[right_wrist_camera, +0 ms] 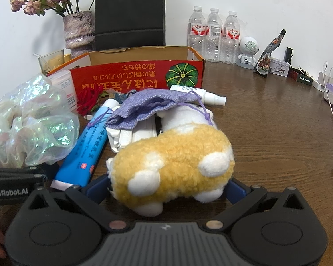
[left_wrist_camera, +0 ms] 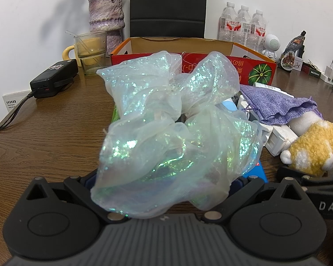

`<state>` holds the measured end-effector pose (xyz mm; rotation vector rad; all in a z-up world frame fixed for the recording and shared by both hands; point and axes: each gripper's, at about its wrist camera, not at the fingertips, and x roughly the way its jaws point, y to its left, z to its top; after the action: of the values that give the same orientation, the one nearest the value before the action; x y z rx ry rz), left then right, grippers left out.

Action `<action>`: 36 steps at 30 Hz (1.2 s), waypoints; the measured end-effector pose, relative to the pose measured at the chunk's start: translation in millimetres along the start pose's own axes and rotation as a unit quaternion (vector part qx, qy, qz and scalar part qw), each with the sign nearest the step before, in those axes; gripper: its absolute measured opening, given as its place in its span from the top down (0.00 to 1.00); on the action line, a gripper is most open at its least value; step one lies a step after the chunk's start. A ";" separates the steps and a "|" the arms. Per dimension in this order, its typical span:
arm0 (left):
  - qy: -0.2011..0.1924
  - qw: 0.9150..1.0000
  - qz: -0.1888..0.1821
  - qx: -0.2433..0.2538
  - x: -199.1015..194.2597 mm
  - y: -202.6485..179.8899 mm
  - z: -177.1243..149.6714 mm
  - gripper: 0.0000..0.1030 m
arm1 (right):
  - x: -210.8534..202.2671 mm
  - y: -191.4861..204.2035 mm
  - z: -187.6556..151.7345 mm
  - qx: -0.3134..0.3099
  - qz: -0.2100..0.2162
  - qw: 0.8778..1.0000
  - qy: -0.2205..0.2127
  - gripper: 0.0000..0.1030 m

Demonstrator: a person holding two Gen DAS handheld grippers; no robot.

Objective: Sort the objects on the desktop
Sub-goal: 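Grasp the purple cloth pouch with the right tool while the left tool lifts the plastic bag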

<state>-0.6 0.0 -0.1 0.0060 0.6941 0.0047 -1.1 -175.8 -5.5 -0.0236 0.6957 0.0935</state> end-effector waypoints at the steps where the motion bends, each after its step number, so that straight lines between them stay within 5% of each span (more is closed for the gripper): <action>1: 0.000 1.000 -0.001 0.000 -0.2 0.0 -0.1 0.00 | -1.0 -0.1 -0.9 -0.002 0.001 1.000 0.000 0.00; 4: -0.019 1.000 -0.021 -0.013 -11.9 6.2 -5.8 0.00 | -7.1 -2.9 -3.2 -0.009 0.002 1.000 0.003 0.00; 7: -0.083 0.994 -0.061 -0.045 -40.1 19.9 -13.9 0.00 | -22.8 -8.0 -5.8 -0.016 0.000 1.000 -0.012 0.04; 12: -0.163 0.984 -0.068 -0.037 -65.0 25.9 -0.3 0.03 | -75.5 -12.5 14.7 -0.034 0.030 0.993 -0.109 0.05; 14: -0.157 0.985 -0.061 -0.032 -57.8 24.0 6.1 0.21 | -72.0 -20.0 36.2 -0.019 0.047 0.991 -0.125 0.06; 15: -0.146 0.987 -0.055 -0.031 -52.7 22.7 8.1 0.40 | -62.3 -26.9 47.9 -0.003 0.058 0.991 -0.120 0.07; 19: -0.113 0.993 -0.035 -0.016 -41.0 19.9 -0.2 0.67 | 10.7 -60.7 91.5 0.074 0.098 0.992 -0.030 0.16; 22: -0.132 0.991 -0.028 -0.006 -52.4 22.7 -6.9 0.87 | 58.8 -73.7 106.8 0.113 0.122 0.986 0.023 0.41; 24: -0.165 0.986 -0.023 0.004 -65.5 25.0 -5.5 0.91 | 73.2 -76.3 107.7 0.134 0.139 0.981 0.036 0.88; 27: -0.182 0.982 -0.040 0.014 -75.8 30.9 4.6 0.92 | 67.4 -71.2 114.0 0.130 0.159 0.978 0.024 0.98; 32: -0.187 0.981 -0.058 0.003 -78.4 39.1 27.8 0.94 | 30.9 -54.0 130.9 0.085 0.184 0.979 -0.010 0.96; 34: -0.191 0.979 -0.070 -0.011 -80.5 42.9 37.8 0.94 | 33.3 -43.2 132.7 0.060 0.168 0.984 0.014 0.72; 35: -0.191 0.978 -0.075 -0.019 -80.7 44.6 42.5 0.94 | 37.8 -35.8 131.5 0.039 0.155 0.987 0.028 0.42; 36: -0.188 0.979 -0.079 -0.026 -79.4 45.3 45.7 0.94 | 42.4 -28.5 130.2 0.018 0.142 0.989 0.043 0.33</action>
<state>-32.5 44.7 86.1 -0.0970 0.3143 -0.1273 117.1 -193.9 67.0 0.1078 0.7832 0.3551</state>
